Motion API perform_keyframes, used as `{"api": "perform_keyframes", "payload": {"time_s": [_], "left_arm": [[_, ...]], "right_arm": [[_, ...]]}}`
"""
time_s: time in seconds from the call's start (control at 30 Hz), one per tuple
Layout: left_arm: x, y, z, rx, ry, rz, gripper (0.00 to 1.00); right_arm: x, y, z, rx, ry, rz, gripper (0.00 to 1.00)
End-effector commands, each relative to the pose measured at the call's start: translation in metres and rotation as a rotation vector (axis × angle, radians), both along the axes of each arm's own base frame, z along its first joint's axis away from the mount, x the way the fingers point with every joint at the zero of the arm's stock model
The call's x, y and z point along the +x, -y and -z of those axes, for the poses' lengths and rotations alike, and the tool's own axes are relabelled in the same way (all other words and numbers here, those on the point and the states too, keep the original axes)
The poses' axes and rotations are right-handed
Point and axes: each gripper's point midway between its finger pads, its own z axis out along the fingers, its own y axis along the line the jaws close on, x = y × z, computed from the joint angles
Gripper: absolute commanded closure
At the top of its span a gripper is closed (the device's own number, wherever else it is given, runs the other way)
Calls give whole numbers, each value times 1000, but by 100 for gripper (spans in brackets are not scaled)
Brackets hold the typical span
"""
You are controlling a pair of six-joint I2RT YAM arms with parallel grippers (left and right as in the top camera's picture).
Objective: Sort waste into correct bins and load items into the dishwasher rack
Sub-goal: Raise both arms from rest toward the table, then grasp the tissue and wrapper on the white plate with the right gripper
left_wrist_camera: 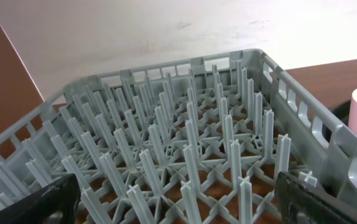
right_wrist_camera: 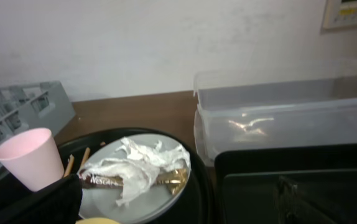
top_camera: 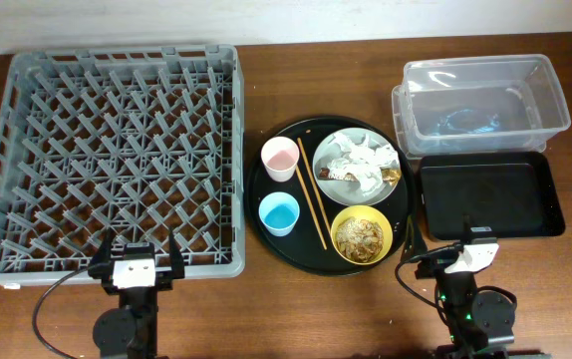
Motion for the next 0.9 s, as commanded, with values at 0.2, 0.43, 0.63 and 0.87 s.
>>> {"api": "perform_keyframes", "payload": {"time_s": [0.2, 0.43, 0.63, 0.87], "left_arm": [[-8, 3, -81, -38, 272, 14, 1], [-12, 2, -156, -31, 318, 12, 1], [43, -2, -193, -54, 52, 4, 1], [128, 6, -186, -112, -340, 82, 1]], "right_arm": [[-9, -2, -71, -128, 190, -10, 2], [-7, -3, -140, -199, 182, -11, 2], [41, -27, -180, -197, -145, -169, 2], [97, -61, -147, -129, -644, -366, 1]]}}
